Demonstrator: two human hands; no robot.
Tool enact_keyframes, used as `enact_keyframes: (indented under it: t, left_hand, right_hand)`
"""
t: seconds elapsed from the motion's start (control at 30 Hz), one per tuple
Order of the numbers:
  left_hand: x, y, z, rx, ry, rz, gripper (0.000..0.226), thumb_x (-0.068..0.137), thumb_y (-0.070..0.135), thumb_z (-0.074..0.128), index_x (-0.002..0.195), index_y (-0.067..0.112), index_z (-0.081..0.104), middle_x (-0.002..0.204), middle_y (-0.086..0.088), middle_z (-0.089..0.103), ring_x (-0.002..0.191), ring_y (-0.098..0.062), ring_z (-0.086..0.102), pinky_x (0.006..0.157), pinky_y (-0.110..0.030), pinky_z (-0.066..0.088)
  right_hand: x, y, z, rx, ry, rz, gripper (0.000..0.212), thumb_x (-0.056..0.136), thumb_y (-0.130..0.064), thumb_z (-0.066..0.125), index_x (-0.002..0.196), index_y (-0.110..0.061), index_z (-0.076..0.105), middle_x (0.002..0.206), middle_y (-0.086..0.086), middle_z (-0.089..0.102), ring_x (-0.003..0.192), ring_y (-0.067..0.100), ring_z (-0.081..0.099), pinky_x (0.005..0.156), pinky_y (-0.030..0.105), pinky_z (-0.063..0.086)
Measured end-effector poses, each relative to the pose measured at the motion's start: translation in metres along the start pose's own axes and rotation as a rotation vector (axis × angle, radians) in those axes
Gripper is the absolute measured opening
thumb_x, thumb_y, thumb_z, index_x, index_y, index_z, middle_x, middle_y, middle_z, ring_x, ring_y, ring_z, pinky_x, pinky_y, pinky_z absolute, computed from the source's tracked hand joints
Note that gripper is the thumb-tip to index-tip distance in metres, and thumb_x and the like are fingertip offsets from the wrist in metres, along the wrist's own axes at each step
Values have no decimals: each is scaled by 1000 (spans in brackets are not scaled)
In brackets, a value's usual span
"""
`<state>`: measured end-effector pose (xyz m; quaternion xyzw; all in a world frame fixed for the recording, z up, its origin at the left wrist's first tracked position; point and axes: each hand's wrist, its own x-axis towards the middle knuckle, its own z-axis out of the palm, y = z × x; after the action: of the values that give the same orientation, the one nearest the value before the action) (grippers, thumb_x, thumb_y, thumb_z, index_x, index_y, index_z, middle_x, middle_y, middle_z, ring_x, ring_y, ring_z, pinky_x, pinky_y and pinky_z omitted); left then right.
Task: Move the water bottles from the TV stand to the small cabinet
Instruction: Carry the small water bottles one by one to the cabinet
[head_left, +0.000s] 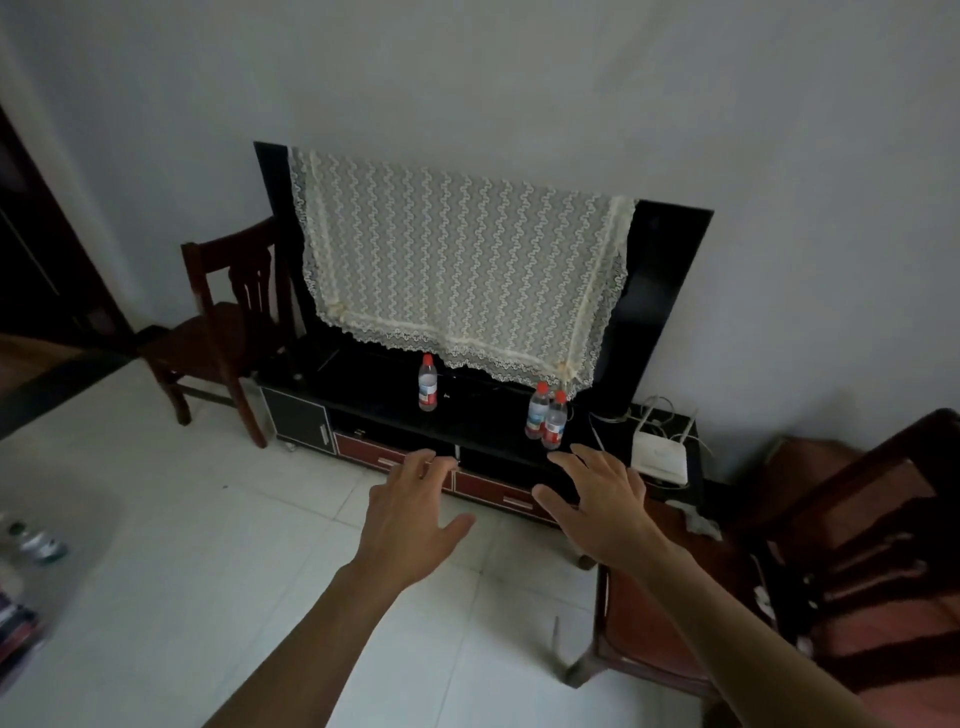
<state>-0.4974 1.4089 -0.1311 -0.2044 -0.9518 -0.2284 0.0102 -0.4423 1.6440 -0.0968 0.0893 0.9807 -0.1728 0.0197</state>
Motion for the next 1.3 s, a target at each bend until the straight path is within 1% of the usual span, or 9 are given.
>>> enact_keyframes:
  t: [0.17, 0.37, 0.6, 0.67, 0.8, 0.93, 1.1, 1.2, 1.3]
  left_hand:
    - [62, -47, -14, 34, 4, -23, 65, 89, 57, 62, 144, 29, 41, 150, 3, 36, 135, -19, 42, 107, -42, 38]
    - [128, -87, -13, 129, -39, -24, 67, 92, 59, 56, 148, 31, 35, 155, 3, 29, 142, -18, 33, 111, -41, 34]
    - [223, -123, -17, 147, -75, -60, 67, 88, 59, 61, 145, 29, 41, 151, 3, 37, 135, -20, 41, 107, -41, 36]
    - [254, -129, -21, 151, -93, -51, 67, 88, 61, 59, 145, 30, 41, 149, 4, 36, 133, -20, 42, 107, -41, 36]
    - [329, -144, -29, 193, -77, -56, 67, 87, 62, 58, 144, 32, 40, 150, 6, 33, 134, -20, 40, 106, -42, 39]
    - [383, -158, -22, 175, -86, -49, 67, 86, 63, 58, 142, 31, 42, 148, 4, 37, 132, -22, 42, 101, -43, 43]
    - [445, -175, -10, 186, -156, 40, 70, 82, 67, 52, 141, 30, 45, 144, 2, 41, 128, -25, 46, 94, -40, 44]
    - [488, -193, -2, 164, -182, 106, 67, 84, 64, 56, 141, 31, 43, 144, 4, 40, 128, -23, 45, 93, -36, 41]
    - [535, -214, 7, 111, -219, 171, 65, 85, 64, 56, 140, 31, 43, 144, 5, 39, 129, -22, 43, 95, -36, 40]
  right_hand:
    - [69, -28, 20, 30, -35, 21, 64, 92, -67, 36, 148, -37, 33, 160, -4, 25, 149, 22, 14, 120, 55, 8]
    - [158, -46, 34, 62, -33, -1, 63, 92, -66, 37, 148, -36, 35, 160, -3, 26, 148, 22, 17, 119, 54, 7]
    - [280, -50, 45, 141, -14, -32, 62, 92, -67, 38, 147, -36, 36, 159, -1, 29, 147, 25, 20, 118, 55, 15]
    - [310, -49, 43, 172, -11, -27, 67, 90, -71, 34, 147, -36, 37, 159, 0, 30, 147, 25, 21, 117, 56, 17]
    - [374, -46, 42, 172, 26, -27, 93, 73, -88, 10, 146, -38, 39, 157, -1, 34, 146, 25, 25, 116, 55, 20]
    - [419, -42, 48, 148, 10, 17, 87, 76, -85, 12, 144, -38, 39, 154, -5, 37, 143, 25, 29, 115, 56, 23]
    - [465, -38, 56, 169, 35, 83, 103, 68, -93, -3, 144, -38, 39, 153, -6, 37, 142, 24, 30, 114, 55, 25]
    - [492, -47, 56, 192, 43, 128, 90, 75, -88, 11, 145, -38, 39, 155, -7, 35, 144, 22, 26, 116, 53, 21]
    - [523, -59, 58, 169, 33, 183, 64, 92, -70, 33, 147, -37, 35, 159, -6, 28, 148, 21, 20, 118, 50, 16]
